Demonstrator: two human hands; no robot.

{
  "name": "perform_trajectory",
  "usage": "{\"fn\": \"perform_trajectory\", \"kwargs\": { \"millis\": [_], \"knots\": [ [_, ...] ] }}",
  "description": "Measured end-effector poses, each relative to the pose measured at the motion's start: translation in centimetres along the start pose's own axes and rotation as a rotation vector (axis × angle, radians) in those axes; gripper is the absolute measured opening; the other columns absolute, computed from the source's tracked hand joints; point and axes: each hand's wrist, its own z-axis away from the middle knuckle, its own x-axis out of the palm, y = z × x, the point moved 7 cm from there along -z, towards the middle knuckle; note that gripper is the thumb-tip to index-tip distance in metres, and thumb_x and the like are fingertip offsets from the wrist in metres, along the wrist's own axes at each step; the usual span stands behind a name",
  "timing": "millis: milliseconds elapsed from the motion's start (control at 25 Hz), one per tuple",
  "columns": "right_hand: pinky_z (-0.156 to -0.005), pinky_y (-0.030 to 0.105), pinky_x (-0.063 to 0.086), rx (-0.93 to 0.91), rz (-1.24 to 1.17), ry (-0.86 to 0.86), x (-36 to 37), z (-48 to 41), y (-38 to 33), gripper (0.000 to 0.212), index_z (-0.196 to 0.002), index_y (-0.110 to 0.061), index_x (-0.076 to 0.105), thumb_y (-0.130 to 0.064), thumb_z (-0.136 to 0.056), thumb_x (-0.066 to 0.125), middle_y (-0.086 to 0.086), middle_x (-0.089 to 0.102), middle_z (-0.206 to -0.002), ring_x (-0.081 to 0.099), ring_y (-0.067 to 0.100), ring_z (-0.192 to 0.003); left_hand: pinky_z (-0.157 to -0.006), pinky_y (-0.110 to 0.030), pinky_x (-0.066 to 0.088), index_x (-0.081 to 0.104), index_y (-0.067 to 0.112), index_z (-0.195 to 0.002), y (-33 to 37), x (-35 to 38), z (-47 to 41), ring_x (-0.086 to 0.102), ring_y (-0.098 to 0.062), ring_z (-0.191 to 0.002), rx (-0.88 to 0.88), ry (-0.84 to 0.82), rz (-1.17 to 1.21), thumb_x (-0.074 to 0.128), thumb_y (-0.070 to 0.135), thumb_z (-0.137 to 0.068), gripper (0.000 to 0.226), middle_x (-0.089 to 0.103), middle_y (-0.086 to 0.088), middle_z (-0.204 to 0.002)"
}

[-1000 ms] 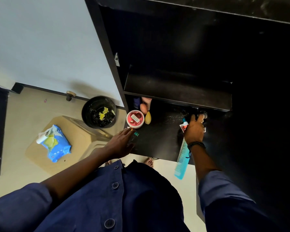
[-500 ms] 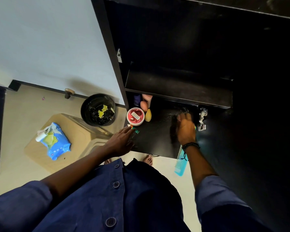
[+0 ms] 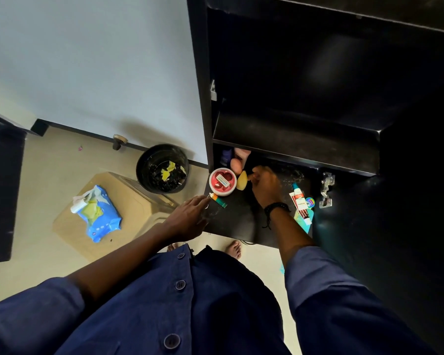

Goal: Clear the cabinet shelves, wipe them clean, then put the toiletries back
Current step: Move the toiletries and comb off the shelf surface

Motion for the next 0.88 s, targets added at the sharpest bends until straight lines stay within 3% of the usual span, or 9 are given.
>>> {"fn": "perform_trajectory", "kwargs": {
  "millis": [240, 520, 680, 880],
  "knots": [
    [-0.077, 0.042, 0.052, -0.071, 0.074, -0.097, 1.2, -1.9, -0.9, 0.015, -0.091, -0.006, 0.067, -0.006, -0.084, 0.054, 0.018, 0.070, -0.093, 0.063, 0.038, -0.093, -0.118, -0.039, 0.023, 0.014, 0.017, -0.151, -1.1, -0.1, -0.3, 0.014, -0.025, -0.146, -0.027, -0.008, 0.008, 0.049, 0.032, -0.096, 0.067, 0.014, -0.008, -0.158],
    [-0.086, 0.047, 0.053, 0.036, -0.050, -0.113, 2.1, -2.1, 1.9, 0.038, -0.109, -0.006, 0.066, 0.008, -0.077, 0.053, 0.017, 0.069, -0.102, 0.064, 0.036, -0.094, -0.117, -0.039, 0.023, 0.013, 0.017, -0.151, -0.3, -0.1, -1.0, 0.016, -0.026, -0.145, -0.015, -0.041, 0.003, 0.049, 0.034, -0.096, 0.068, 0.015, -0.009, -0.158],
    [-0.097, 0.047, 0.046, 0.177, -0.036, -0.065, 1.2, -0.3, 4.3, 0.040, -0.124, -0.005, 0.057, 0.000, -0.084, 0.056, 0.020, 0.062, -0.116, 0.057, 0.038, -0.110, -0.117, -0.039, 0.025, 0.014, 0.017, -0.151, 0.4, 0.3, -1.5, 0.018, -0.026, -0.145, 0.015, -0.056, -0.001, 0.051, 0.035, -0.095, 0.069, 0.016, -0.009, -0.158],
    [-0.092, 0.044, 0.044, 0.371, 0.125, 0.094, -2.3, 3.7, 9.4, 0.041, -0.124, -0.003, 0.051, -0.010, -0.084, 0.056, 0.021, 0.054, -0.122, 0.053, 0.042, -0.111, -0.116, -0.035, 0.021, 0.016, 0.015, -0.150, 2.1, 1.0, -2.0, 0.015, -0.025, -0.146, 0.069, -0.086, -0.019, 0.050, 0.033, -0.095, 0.068, 0.017, -0.009, -0.157]
  ]
}}
